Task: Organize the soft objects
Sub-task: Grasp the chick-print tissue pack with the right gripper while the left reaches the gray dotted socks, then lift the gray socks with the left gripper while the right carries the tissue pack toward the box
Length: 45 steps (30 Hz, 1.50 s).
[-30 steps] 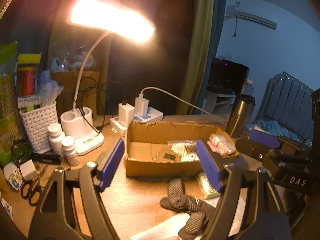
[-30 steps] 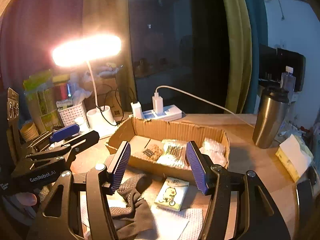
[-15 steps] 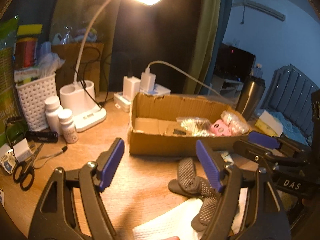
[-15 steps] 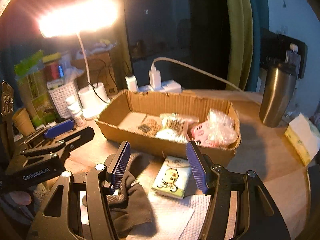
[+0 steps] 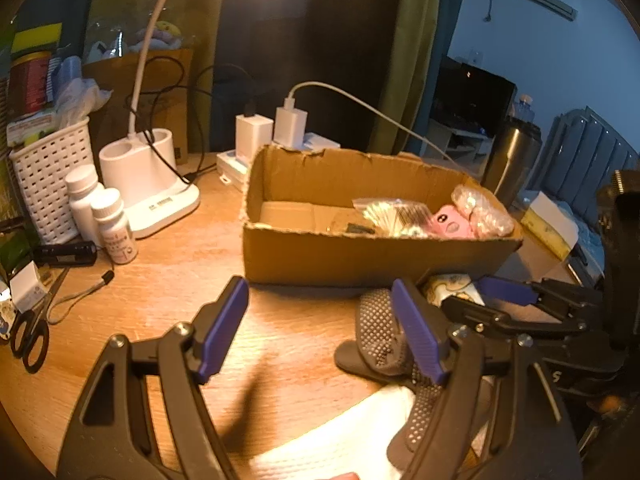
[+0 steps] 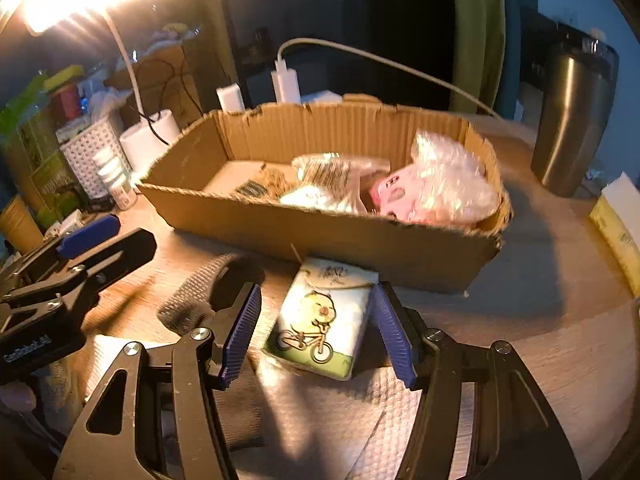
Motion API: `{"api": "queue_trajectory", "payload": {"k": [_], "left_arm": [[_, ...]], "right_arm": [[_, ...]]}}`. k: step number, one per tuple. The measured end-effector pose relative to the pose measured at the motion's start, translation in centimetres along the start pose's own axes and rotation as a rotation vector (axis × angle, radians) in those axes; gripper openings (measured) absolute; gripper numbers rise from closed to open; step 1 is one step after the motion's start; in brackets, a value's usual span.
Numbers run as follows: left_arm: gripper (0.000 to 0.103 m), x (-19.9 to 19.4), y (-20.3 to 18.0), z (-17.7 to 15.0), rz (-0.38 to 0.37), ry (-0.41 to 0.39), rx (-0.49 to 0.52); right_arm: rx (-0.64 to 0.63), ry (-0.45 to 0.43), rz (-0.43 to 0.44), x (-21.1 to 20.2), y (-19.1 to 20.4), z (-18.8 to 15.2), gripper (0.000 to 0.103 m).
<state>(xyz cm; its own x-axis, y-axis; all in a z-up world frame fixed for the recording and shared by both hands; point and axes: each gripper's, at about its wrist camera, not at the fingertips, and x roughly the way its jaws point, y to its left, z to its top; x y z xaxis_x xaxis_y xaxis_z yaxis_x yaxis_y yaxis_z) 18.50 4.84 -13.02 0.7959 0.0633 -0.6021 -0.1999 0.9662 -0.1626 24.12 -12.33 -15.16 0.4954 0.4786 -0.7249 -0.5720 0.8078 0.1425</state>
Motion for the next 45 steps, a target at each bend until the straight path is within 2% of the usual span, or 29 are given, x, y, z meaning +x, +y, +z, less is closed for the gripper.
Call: {"api": "queue_trajectory", "payload": {"k": [3,6,10,16,19,21,27,31,34,38,45], "left_arm": [[0.076,0.5,-0.5,-0.1,0.004,0.017,0.011],[0.076,0.8,-1.3,-0.3,0.003,0.033,0.031],[0.076,0.9,-2.7,-0.5,-0.006,0.054,0.059],[0.076,2.2,-3.9,-1.1,0.000,0.129,0.080],[0.076,3.0,-4.5,-1.5,-0.032,0.185,0.086],[0.076,3.5,-4.8,-1.7,-0.025,0.213,0.079],[0.074,3.8,-5.1,-2.2,-0.034,0.246,0.066],[0.046,3.6,-5.5,-2.5,-0.061,0.251,0.084],[0.034,3.3,-6.7,-2.5,-0.073,0.244,0.132],[0.025,2.9,-7.2,-2.2,-0.098,0.235,0.139],[0.025,1.1,-6.8,-1.5,-0.124,0.183,0.131]], "right_arm": [[0.028,0.013,0.001,0.5,-0.8,-0.1,0.061],[0.034,0.020,0.031,0.6,-1.0,-0.3,0.055],[0.022,0.009,0.041,0.0,-1.0,-0.4,0.052],[0.070,-0.059,0.064,-2.6,-2.9,-0.6,0.052],[0.096,-0.087,0.067,-3.9,-4.2,-0.8,0.052],[0.104,-0.101,0.065,-4.5,-4.9,-0.9,0.052],[0.129,-0.121,0.067,-5.5,-6.2,-1.6,0.052],[0.137,-0.132,0.073,-5.6,-6.2,-1.9,0.052],[0.141,-0.140,0.074,-5.8,-6.3,-2.0,0.052],[0.139,-0.160,0.069,-6.6,-6.4,-1.9,0.052],[0.134,-0.186,0.059,-7.8,-6.3,-1.9,0.052]]}}
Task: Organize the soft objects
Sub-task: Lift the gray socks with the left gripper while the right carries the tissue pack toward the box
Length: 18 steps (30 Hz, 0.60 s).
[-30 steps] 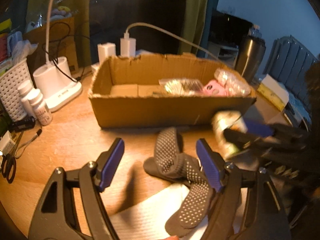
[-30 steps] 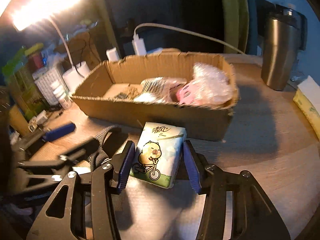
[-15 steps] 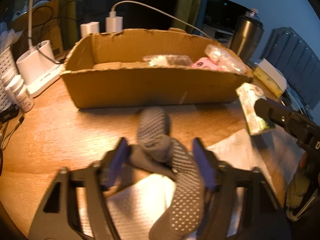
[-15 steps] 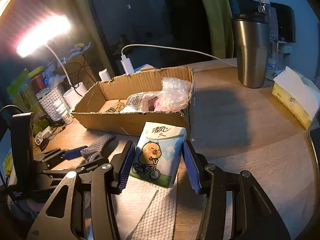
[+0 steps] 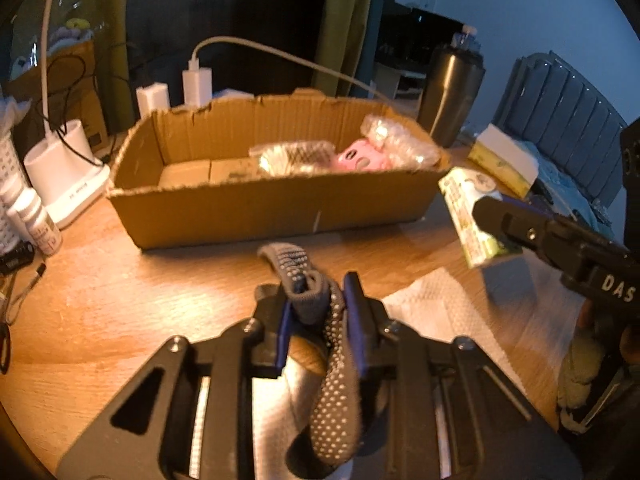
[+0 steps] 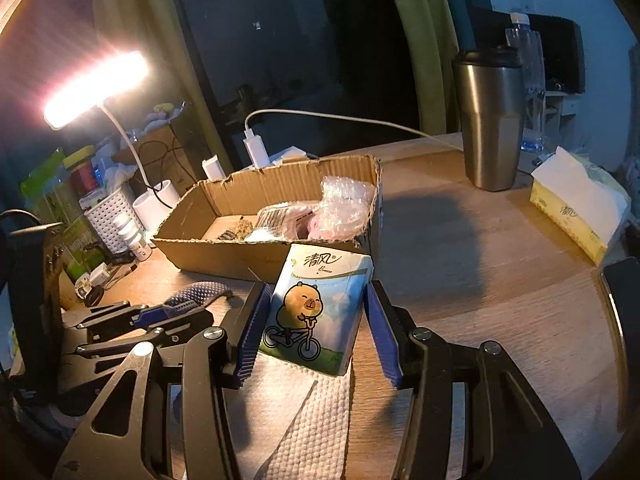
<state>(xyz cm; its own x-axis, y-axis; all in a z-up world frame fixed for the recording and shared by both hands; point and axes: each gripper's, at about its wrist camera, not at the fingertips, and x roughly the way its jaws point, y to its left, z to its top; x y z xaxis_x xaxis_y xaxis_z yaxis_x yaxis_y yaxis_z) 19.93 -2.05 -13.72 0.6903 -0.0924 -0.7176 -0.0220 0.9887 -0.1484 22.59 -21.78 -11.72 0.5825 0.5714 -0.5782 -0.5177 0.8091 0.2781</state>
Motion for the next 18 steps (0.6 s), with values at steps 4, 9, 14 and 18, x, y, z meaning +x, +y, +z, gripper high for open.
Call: {"api": "queue_trajectory", "payload": {"k": [4,9,14,18], "left_arm": [[0.025,-1.8,-0.2,0.6,-0.011,-0.047,0.003],[0.025,-3.7,0.2,1.3,-0.019,-0.100,-0.001],[0.025,-5.4,0.6,2.1,-0.029,-0.147,0.003],[0.025,-7.0,1.1,2.7,-0.029,-0.188,0.006]], "right_arm": [[-0.013,-0.015,-0.004,-0.7,0.6,0.2,0.052],[-0.030,-0.035,-0.011,-1.6,1.6,0.7,0.052],[-0.052,-0.056,-0.017,-2.4,2.8,1.2,0.052],[-0.072,-0.071,-0.019,-3.0,3.8,1.7,0.052]]}}
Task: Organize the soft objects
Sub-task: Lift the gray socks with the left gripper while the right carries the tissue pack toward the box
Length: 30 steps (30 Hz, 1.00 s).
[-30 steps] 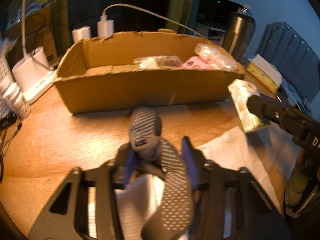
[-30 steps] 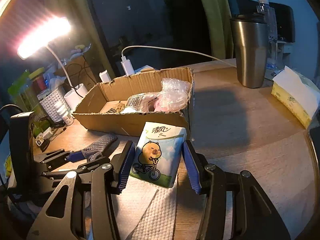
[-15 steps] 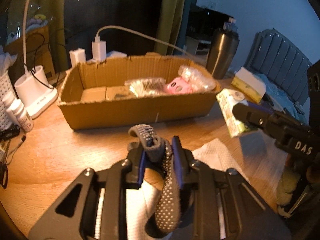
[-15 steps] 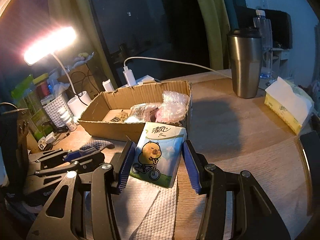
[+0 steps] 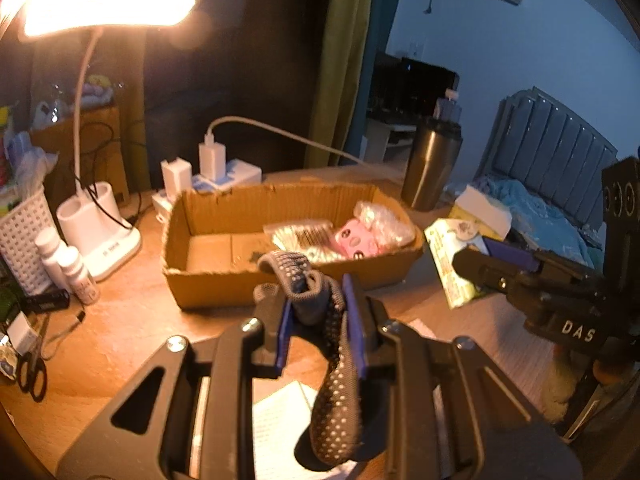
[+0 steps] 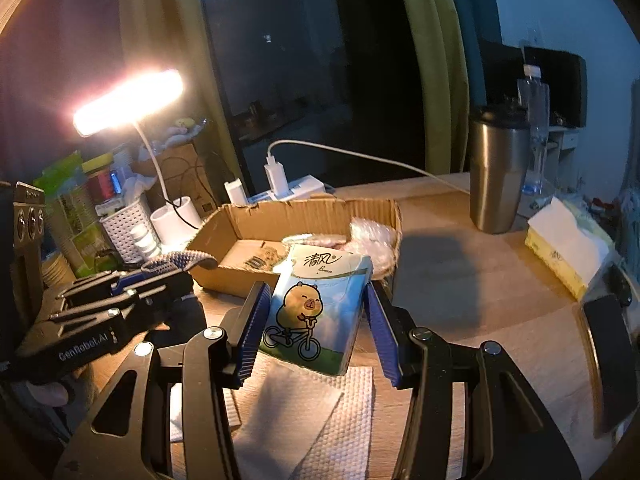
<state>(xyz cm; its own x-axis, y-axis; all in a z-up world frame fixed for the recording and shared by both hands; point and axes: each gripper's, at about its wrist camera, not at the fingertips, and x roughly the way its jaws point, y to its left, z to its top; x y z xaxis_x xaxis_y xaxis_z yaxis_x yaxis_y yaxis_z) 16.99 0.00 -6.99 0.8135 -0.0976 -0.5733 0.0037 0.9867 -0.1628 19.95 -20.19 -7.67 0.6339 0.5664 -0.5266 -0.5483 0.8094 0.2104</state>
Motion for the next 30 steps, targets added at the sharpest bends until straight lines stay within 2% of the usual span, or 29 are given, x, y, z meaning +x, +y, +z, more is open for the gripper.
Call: {"api": "queue_trajectory", "payload": {"k": [10,22,30], "left_arm": [[0.025,-2.9,2.3,1.7,0.031,-0.107,0.009],[0.025,-4.7,4.1,2.9,0.024,-0.194,0.006],[0.025,-4.6,5.0,4.1,0.029,-0.221,0.057]], "right_arm": [[-0.042,-0.033,-0.025,-1.0,2.0,1.1,0.052],[-0.098,-0.054,-0.017,-0.5,5.3,2.9,0.052],[-0.109,-0.075,-0.025,0.1,6.6,3.9,0.052]]}}
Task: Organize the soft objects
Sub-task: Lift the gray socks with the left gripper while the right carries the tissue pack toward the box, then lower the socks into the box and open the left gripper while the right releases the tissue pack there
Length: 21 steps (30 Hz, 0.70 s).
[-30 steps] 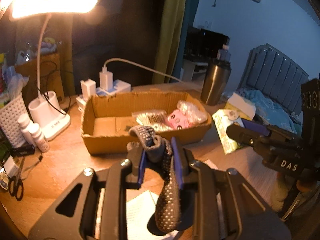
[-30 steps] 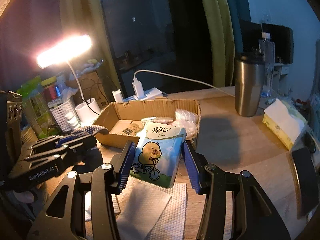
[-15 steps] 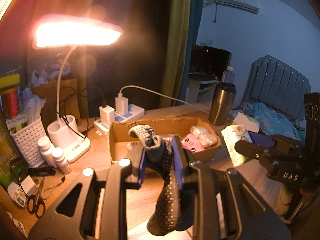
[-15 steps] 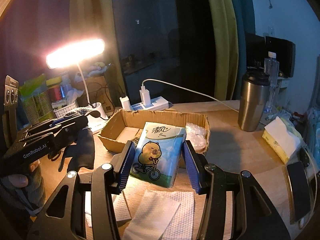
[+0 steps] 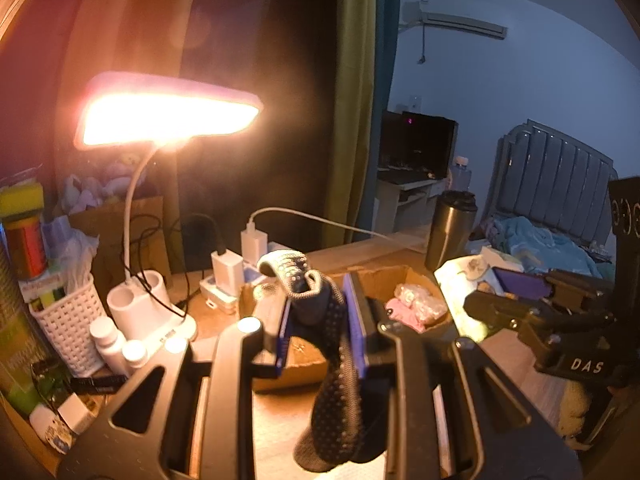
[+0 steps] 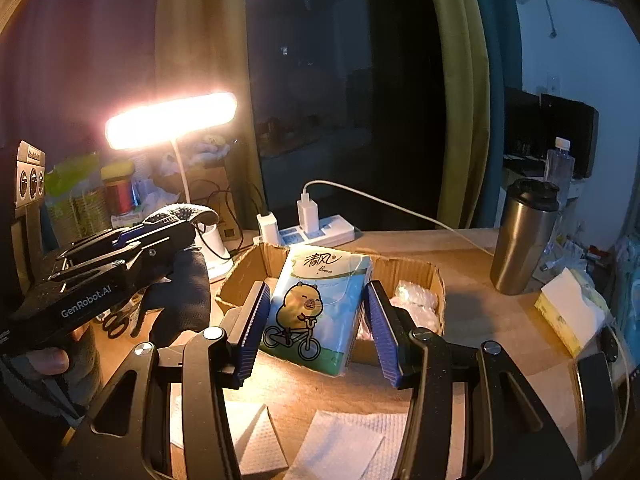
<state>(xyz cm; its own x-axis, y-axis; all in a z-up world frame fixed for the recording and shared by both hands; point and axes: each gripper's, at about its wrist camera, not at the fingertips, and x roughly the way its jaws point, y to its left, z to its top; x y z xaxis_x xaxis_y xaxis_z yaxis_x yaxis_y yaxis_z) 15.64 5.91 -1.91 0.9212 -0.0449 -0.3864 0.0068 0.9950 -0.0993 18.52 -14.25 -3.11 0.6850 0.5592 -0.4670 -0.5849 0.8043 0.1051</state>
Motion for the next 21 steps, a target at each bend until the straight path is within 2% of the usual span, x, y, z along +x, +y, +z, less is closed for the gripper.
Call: {"api": "queue_trajectory", "payload": {"k": [14,21], "left_arm": [[0.025,1.9,2.5,1.2,0.010,0.004,-0.021],[0.025,2.4,2.8,3.0,0.021,-0.033,-0.008]], "right_arm": [[-0.039,-0.027,0.013,2.4,1.5,2.7,0.052],[-0.047,-0.062,0.032,3.2,1.3,4.8,0.052]]}}
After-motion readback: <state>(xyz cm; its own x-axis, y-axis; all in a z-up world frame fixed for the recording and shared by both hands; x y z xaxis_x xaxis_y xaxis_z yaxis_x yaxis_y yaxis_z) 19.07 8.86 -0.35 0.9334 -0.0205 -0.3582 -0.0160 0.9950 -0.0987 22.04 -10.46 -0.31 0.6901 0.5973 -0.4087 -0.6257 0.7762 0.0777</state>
